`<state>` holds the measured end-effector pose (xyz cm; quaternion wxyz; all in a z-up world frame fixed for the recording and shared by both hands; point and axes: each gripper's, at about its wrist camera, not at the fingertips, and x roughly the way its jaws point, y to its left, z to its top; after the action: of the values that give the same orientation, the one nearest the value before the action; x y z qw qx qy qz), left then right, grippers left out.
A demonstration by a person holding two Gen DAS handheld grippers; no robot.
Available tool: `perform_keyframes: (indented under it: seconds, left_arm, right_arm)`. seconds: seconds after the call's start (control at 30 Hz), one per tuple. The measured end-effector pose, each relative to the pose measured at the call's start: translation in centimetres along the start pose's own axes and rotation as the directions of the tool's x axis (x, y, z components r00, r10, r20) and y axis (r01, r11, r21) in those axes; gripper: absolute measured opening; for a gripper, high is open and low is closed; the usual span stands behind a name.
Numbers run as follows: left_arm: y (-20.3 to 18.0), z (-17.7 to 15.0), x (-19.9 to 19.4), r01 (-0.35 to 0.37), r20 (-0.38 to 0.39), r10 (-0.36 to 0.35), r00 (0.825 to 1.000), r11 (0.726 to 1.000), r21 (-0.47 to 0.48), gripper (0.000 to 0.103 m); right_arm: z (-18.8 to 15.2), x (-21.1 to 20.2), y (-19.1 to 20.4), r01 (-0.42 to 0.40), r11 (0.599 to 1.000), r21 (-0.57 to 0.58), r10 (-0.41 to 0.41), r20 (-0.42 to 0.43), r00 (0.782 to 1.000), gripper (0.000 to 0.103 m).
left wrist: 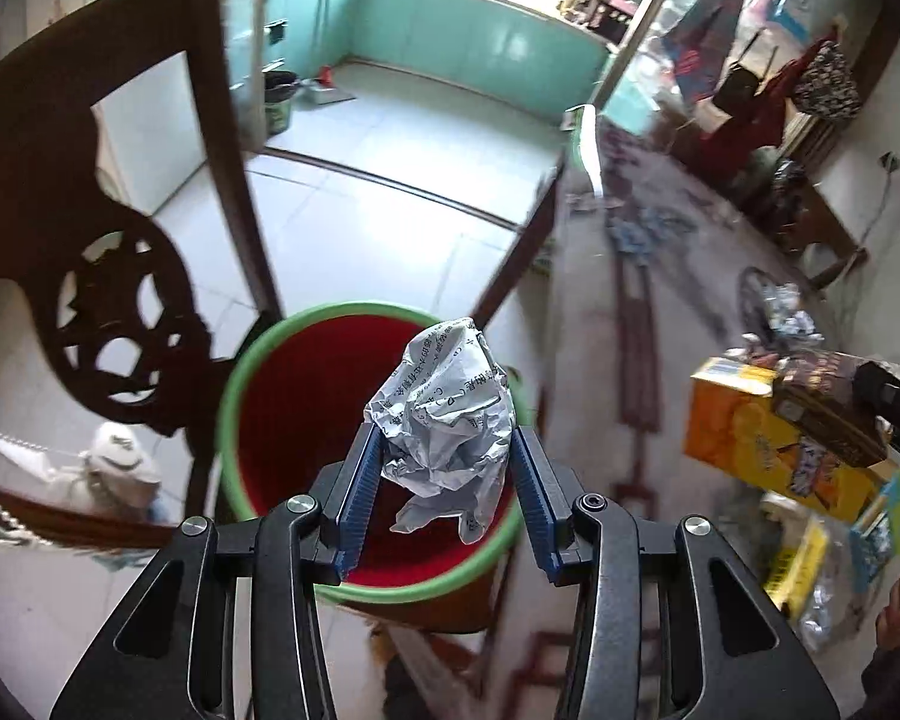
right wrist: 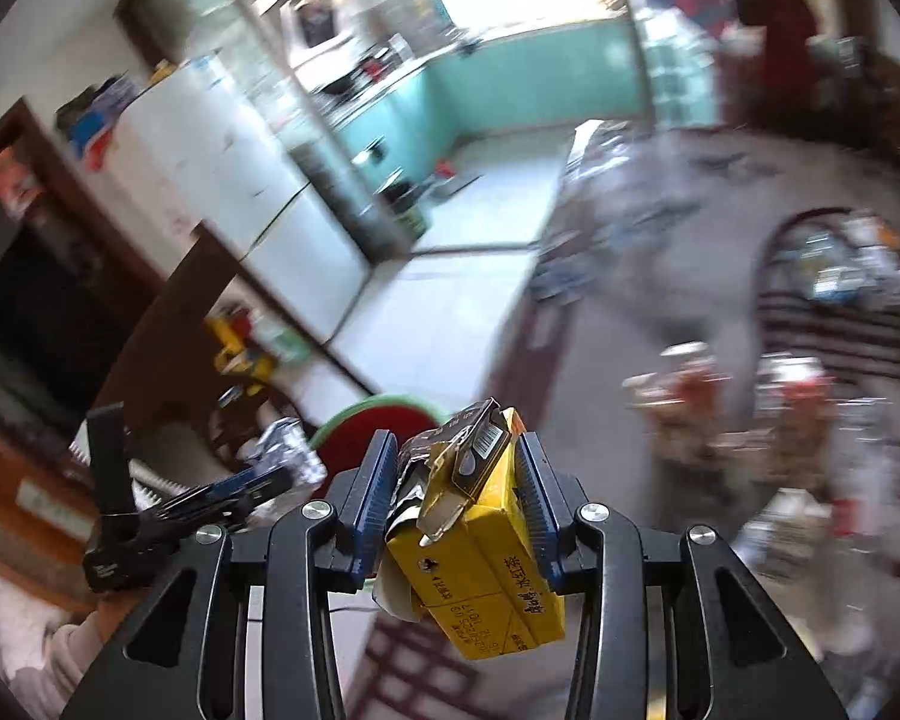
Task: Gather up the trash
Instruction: 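Carry the foil ball with the left gripper to the red bucket while the right drops the brown wrapper in, then open the left gripper to drop the foil ball into the red bucket while the right releases the yellow box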
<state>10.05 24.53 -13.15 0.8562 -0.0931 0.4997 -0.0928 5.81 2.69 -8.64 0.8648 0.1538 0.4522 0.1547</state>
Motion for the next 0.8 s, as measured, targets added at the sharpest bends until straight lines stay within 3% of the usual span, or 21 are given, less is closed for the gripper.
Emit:
perform_keyframes:
  seconds: [0.13, 0.27, 0.47, 0.57, 0.63, 0.67, 0.8]
  left_arm:
    - [1.8, -0.4, 0.9, -0.028, -0.024, 0.028, 0.999, 0.999, -0.026, 0.043]
    - [3.3, -0.7, 1.9, -0.06, -0.058, 0.057, 0.997, 0.997, -0.051, 0.043]
    - [4.6, -0.8, 2.1, -0.074, -0.072, 0.068, 0.995, 0.994, -0.085, 0.043]
    - [5.1, -0.6, 2.0, -0.062, -0.07, 0.055, 0.996, 0.992, -0.108, 0.043]
    - [5.0, -0.5, 1.9, -0.051, -0.067, 0.044, 0.997, 0.993, -0.11, 0.043]
    - [4.9, -0.4, 2.0, -0.045, -0.065, 0.038, 0.997, 0.993, -0.108, 0.043]
    - [4.3, -0.4, 2.9, -0.024, -0.076, 0.016, 0.997, 0.995, -0.097, 0.044]
  right_arm:
    - [-0.4, 5.2, 1.8, -0.06, 0.998, -0.025, 0.058, -0.064, 0.996, 0.038]
    - [-0.1, 8.1, 4.1, -0.055, 0.995, -0.087, 0.047, -0.094, 0.994, 0.038]
    - [-1.2, 10.7, 4.9, -0.101, 0.991, -0.082, 0.086, -0.168, 0.982, 0.037]
    - [-2.0, 10.0, 4.2, -0.027, 0.991, -0.13, 0.004, -0.175, 0.984, 0.034]
    - [-2.4, 8.2, 2.8, 0.008, 0.991, -0.131, -0.029, -0.157, 0.987, 0.006]
    - [-2.6, 7.1, 1.9, 0.028, 0.993, -0.116, -0.045, -0.146, 0.988, 0.002]
    - [-2.8, 4.2, -2.7, 0.16, 0.986, -0.042, -0.164, -0.121, 0.979, 0.002]
